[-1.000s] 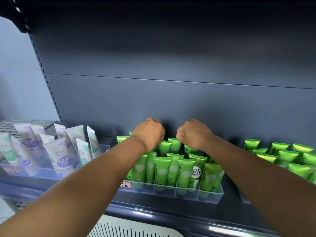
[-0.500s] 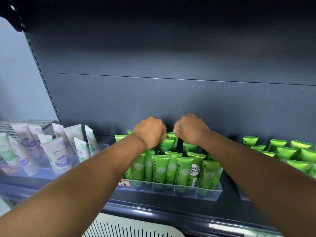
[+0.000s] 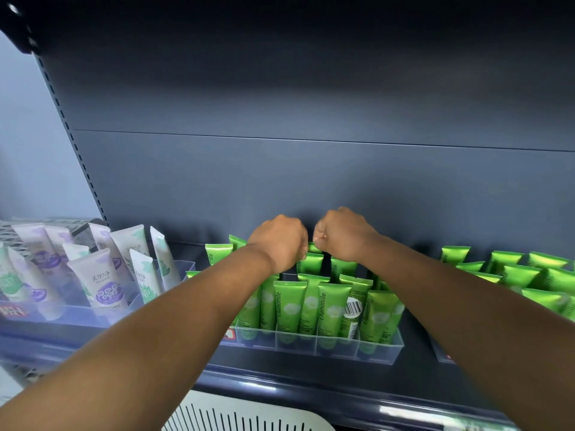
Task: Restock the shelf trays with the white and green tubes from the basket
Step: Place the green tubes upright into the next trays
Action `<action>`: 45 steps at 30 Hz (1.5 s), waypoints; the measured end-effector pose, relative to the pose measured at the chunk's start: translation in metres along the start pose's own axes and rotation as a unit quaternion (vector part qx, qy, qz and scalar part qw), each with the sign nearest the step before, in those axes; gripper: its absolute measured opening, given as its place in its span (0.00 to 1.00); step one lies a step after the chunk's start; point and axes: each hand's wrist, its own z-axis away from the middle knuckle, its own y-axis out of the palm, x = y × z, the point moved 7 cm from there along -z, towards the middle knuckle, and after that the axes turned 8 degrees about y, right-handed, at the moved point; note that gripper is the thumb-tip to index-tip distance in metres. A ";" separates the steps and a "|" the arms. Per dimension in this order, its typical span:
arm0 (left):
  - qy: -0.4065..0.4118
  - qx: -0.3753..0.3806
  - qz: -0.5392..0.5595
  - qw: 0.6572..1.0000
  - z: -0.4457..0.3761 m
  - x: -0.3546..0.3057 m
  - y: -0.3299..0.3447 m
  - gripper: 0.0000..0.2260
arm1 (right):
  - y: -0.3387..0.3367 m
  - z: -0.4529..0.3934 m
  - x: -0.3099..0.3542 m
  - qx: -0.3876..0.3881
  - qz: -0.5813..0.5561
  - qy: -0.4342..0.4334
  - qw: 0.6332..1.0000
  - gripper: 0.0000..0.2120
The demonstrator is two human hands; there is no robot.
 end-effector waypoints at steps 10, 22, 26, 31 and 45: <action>-0.003 -0.015 0.044 0.999 0.001 0.010 -0.003 0.11 | -0.006 0.004 0.005 0.004 0.018 -0.008 1.000 0.08; -0.051 -0.053 0.011 0.997 0.042 0.065 -0.045 0.12 | -0.012 0.006 0.049 -0.007 -0.029 -0.038 0.999 0.09; -0.049 -0.038 0.000 0.998 0.047 0.068 -0.039 0.10 | 0.000 0.003 0.059 0.002 -0.018 -0.027 0.999 0.08; -0.039 -0.019 -0.043 0.998 0.046 0.067 -0.033 0.10 | 0.009 -0.001 0.064 0.002 0.017 -0.016 1.000 0.06; -0.019 -0.015 -0.045 0.999 0.035 0.065 -0.022 0.08 | 0.016 -0.010 0.056 -0.004 0.012 0.016 1.000 0.09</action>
